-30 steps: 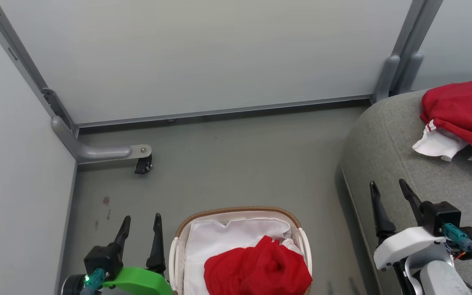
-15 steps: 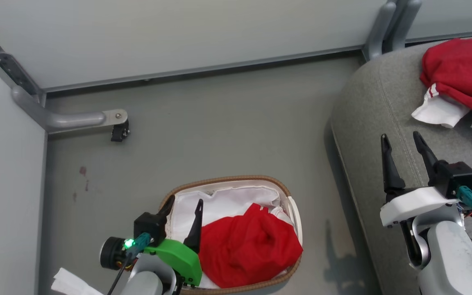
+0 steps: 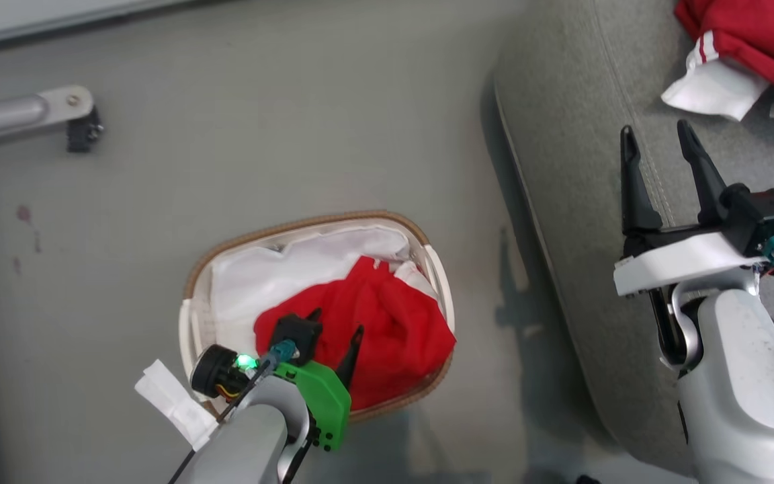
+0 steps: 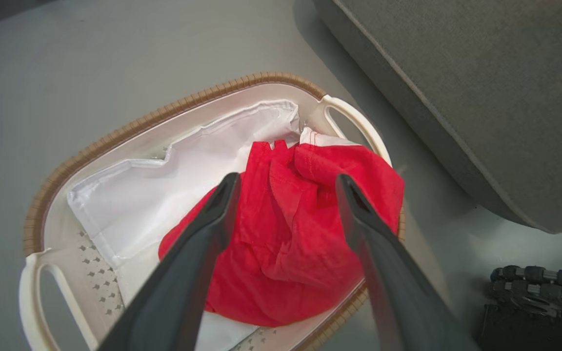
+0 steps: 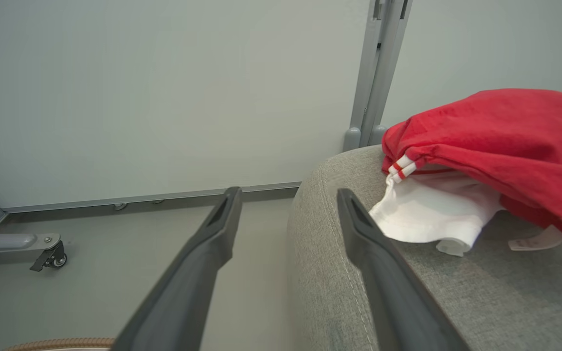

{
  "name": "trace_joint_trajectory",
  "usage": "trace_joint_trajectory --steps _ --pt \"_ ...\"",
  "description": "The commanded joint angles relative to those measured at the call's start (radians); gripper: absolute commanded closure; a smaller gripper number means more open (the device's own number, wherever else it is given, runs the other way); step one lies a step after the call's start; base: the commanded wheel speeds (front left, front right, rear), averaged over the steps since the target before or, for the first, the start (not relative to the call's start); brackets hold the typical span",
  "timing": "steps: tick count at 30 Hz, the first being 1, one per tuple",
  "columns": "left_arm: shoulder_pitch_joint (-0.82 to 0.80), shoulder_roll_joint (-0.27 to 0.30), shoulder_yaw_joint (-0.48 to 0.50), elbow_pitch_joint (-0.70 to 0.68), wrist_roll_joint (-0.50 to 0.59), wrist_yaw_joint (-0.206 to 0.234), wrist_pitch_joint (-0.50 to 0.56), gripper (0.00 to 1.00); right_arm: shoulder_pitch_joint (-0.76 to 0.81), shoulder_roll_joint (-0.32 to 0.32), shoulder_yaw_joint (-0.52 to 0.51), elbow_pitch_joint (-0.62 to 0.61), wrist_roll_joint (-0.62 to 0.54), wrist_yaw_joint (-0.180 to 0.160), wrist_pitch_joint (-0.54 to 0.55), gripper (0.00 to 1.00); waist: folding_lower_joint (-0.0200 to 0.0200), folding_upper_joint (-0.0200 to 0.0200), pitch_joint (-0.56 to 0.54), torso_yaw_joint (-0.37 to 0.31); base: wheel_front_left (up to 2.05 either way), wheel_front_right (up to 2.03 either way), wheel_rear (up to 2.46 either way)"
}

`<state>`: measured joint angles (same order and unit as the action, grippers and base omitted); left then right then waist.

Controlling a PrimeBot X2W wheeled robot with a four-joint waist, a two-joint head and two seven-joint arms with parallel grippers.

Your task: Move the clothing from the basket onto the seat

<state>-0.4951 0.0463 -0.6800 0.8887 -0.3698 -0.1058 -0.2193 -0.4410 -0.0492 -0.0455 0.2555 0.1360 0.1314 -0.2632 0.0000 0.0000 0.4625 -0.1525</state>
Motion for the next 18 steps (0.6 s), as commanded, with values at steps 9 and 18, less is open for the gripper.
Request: trace_joint_trajectory --steps 9,18 --pt "-0.118 0.007 -0.059 0.111 -0.039 -0.013 0.014 0.00 -0.068 -0.002 0.048 -0.054 0.039 -0.001 -0.002 0.00 0.0000 0.0000 0.244 -0.150 0.00 0.00 0.00" --pt "-0.180 0.011 -0.045 0.234 -0.059 -0.001 0.002 0.00 -0.084 -0.002 0.093 -0.112 0.060 -0.001 -0.002 0.00 0.0000 0.0000 0.313 -0.182 0.00 0.00 0.00"
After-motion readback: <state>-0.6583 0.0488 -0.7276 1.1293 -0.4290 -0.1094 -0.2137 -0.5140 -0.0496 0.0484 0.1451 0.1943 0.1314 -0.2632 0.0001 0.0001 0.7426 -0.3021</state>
